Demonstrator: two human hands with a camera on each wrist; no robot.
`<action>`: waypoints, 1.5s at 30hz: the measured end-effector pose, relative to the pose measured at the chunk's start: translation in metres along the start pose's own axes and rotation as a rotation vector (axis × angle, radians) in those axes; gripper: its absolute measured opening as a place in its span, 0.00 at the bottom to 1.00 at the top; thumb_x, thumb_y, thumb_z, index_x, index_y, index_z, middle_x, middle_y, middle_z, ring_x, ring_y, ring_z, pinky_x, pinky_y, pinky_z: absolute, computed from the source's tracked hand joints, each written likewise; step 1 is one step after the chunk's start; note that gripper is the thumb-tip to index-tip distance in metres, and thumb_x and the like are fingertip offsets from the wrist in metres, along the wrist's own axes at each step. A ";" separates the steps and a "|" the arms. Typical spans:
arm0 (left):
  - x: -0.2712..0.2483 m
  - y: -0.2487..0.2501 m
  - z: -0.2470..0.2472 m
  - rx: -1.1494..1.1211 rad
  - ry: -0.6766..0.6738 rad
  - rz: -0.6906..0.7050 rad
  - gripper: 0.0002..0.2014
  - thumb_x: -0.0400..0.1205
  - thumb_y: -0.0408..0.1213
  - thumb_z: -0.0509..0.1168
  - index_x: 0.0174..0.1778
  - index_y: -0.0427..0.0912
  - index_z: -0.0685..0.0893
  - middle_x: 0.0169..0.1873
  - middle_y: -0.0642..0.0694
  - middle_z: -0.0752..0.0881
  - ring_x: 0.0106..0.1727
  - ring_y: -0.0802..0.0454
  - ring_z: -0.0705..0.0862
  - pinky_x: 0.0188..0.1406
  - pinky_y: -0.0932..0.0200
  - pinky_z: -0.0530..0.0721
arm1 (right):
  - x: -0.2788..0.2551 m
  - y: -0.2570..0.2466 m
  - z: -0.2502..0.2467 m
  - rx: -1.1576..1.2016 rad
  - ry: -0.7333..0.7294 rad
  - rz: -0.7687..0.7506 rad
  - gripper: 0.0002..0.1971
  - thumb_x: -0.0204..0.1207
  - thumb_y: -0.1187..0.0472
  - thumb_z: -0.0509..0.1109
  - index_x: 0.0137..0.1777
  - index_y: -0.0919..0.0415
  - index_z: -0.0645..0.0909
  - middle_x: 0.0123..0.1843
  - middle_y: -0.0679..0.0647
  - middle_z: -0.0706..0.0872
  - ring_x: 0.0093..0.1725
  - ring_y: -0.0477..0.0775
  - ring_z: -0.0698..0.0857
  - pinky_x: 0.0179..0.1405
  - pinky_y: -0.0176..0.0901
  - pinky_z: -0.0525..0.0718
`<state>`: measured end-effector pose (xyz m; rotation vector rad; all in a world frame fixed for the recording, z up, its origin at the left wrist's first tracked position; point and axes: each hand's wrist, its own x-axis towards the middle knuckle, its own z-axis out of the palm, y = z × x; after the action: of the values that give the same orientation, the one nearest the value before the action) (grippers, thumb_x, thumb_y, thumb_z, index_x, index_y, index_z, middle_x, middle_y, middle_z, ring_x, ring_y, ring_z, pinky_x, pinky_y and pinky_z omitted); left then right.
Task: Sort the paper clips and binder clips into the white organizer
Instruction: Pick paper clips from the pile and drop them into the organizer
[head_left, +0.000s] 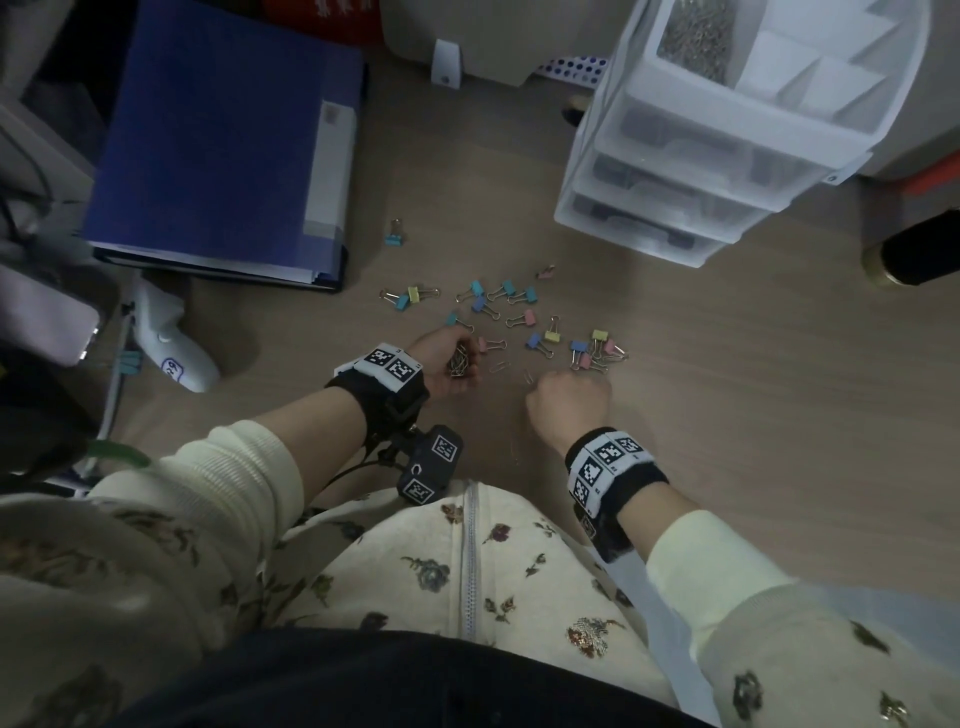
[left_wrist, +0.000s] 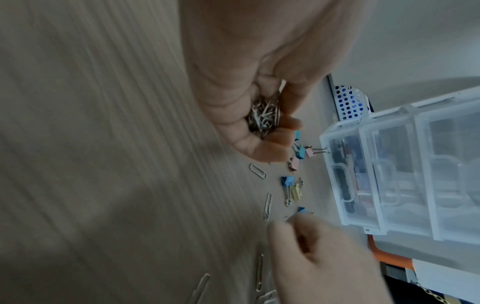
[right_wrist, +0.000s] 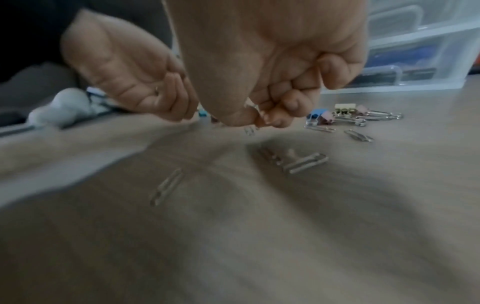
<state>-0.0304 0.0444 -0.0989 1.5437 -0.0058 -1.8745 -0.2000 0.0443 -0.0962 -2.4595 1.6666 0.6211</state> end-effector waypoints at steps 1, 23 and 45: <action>0.000 0.000 0.001 -0.013 -0.006 0.001 0.12 0.84 0.33 0.55 0.35 0.39 0.78 0.29 0.46 0.77 0.26 0.56 0.76 0.23 0.64 0.82 | 0.000 0.000 -0.007 0.036 0.020 -0.003 0.13 0.79 0.56 0.56 0.41 0.62 0.79 0.34 0.55 0.78 0.36 0.56 0.77 0.42 0.46 0.73; -0.005 -0.005 -0.002 -0.007 0.045 -0.042 0.11 0.80 0.30 0.57 0.32 0.39 0.77 0.18 0.49 0.76 0.14 0.58 0.75 0.14 0.70 0.74 | 0.014 0.011 0.010 0.393 -0.003 0.005 0.11 0.81 0.53 0.63 0.57 0.59 0.76 0.60 0.56 0.82 0.59 0.63 0.80 0.49 0.52 0.77; 0.006 -0.005 0.013 -0.050 -0.014 -0.043 0.10 0.85 0.33 0.54 0.41 0.36 0.79 0.32 0.42 0.81 0.28 0.52 0.84 0.22 0.63 0.84 | 0.013 -0.008 -0.023 0.619 0.194 -0.333 0.11 0.82 0.58 0.62 0.61 0.59 0.80 0.63 0.53 0.83 0.58 0.57 0.83 0.49 0.48 0.80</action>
<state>-0.0442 0.0394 -0.1023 1.5074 0.0675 -1.9046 -0.1824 0.0288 -0.0820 -2.2804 1.2018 -0.1628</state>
